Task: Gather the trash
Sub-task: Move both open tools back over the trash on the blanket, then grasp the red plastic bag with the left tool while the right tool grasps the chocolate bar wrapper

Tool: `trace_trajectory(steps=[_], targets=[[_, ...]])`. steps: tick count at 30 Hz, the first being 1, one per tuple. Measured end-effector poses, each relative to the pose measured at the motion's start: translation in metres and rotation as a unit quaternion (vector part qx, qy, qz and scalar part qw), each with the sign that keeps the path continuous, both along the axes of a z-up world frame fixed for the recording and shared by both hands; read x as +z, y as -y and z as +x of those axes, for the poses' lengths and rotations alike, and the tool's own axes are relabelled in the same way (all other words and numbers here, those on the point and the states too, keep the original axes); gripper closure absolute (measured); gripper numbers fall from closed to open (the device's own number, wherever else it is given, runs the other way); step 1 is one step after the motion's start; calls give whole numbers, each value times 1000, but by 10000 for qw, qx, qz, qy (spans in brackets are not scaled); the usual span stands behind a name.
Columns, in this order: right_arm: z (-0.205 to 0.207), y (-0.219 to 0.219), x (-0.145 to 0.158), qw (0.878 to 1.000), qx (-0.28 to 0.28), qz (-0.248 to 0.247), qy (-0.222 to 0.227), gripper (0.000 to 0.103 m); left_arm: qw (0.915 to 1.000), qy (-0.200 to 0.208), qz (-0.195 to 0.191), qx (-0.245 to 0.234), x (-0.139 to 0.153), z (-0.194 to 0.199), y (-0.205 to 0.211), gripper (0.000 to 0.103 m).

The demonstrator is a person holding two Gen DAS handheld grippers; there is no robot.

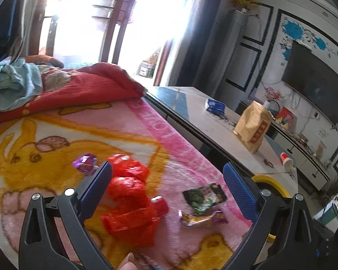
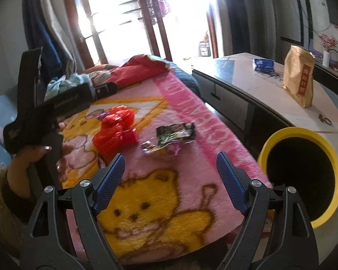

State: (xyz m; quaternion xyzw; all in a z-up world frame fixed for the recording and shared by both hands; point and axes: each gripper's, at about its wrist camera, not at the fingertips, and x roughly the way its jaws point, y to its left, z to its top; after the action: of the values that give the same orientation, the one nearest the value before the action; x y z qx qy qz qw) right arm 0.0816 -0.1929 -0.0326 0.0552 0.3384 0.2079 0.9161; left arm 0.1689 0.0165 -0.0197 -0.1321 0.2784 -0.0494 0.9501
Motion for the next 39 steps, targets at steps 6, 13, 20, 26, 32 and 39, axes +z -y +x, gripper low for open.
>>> trace_trajectory(steps=[6,13,20,26,32,39], targets=[[-2,-23,-7,9995,299,-92,-102,28,9997,-60,-39,236,-2,-1,-22,7],[-2,-51,-18,9975,637,-160,-265,28,9989,-235,-85,401,-12,-1,-42,7],[0,-78,-32,9925,1074,-185,-557,32,9976,-555,-169,388,-28,4,-53,8],[2,-98,-47,9863,1430,-215,-794,40,9965,-756,-276,206,-39,9,-52,15],[3,-112,-58,9817,1631,-222,-963,53,9939,-1017,-430,51,-51,15,-49,36],[12,-112,-66,9820,1526,-189,-1100,84,9905,-1228,-590,-168,-62,19,-44,45]])
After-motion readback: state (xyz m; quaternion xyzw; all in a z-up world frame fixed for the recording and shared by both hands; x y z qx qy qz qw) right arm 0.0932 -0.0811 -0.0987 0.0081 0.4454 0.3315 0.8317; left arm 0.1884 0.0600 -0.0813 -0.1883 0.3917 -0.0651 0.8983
